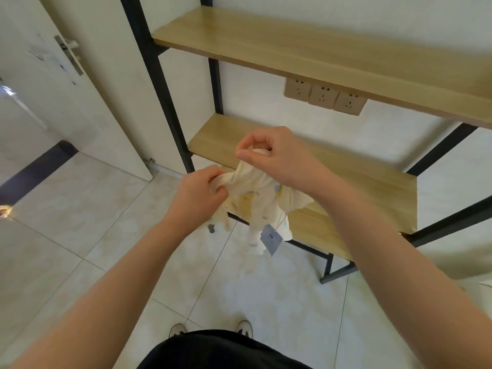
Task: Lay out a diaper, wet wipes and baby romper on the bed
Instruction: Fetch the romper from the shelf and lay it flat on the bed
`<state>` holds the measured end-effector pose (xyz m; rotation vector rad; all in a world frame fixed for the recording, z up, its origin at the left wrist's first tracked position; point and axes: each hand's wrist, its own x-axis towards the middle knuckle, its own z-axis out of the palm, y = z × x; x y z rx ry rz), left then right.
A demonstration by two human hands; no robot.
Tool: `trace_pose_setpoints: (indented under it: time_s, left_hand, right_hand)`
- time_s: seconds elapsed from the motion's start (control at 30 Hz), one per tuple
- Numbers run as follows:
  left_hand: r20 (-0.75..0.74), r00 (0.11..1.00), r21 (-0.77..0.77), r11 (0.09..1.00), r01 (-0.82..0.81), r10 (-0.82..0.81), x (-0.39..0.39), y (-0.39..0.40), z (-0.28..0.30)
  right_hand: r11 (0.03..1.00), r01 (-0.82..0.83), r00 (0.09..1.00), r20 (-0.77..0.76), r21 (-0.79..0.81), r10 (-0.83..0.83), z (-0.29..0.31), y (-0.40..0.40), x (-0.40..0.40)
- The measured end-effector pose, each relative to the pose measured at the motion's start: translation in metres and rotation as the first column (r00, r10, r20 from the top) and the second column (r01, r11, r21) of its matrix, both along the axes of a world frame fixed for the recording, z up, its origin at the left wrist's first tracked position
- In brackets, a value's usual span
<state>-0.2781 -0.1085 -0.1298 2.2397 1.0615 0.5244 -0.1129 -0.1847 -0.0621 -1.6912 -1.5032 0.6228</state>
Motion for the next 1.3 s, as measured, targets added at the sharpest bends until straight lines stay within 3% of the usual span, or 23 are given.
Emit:
trace_pose_setpoints:
  time_s: [0.17,0.4,0.57,0.83,1.0,1.17,1.3]
  left_hand:
    - [-0.077,0.99,0.062,0.992,-0.114,0.119,-0.046,0.031,-0.008]
    - [-0.013,0.968,-0.086,0.964,-0.253,0.252,-0.129,0.067,-0.016]
    - [0.031,0.933,-0.175,0.921,-0.349,0.36,-0.201,0.092,-0.023]
    - [0.002,0.87,-0.299,0.831,-0.469,0.492,-0.331,0.119,-0.042]
    - [-0.175,0.849,-0.346,0.776,-0.527,0.499,-0.407,0.115,-0.068]
    - [-0.355,0.709,-0.338,0.624,-0.705,0.609,-0.46,0.115,-0.098]
    - [-0.361,0.592,-0.317,0.502,-0.805,0.721,-0.497,0.125,-0.104]
  right_hand:
    - [0.995,-0.055,0.984,0.167,-0.087,0.069,-0.017,0.022,-0.018]
    - [0.974,-0.131,0.891,0.409,-0.186,0.198,-0.047,0.078,-0.074]
    - [0.97,-0.137,0.909,0.363,-0.199,0.203,-0.071,0.126,-0.139]
    - [0.926,-0.3,0.887,0.291,-0.229,0.359,-0.092,0.193,-0.266]
    - [0.884,-0.418,0.873,0.176,-0.21,0.455,-0.117,0.226,-0.34]
    - [0.825,-0.535,0.821,0.119,-0.181,0.558,-0.138,0.254,-0.398]
    - [0.787,-0.592,0.786,0.094,-0.175,0.611,-0.15,0.278,-0.43]
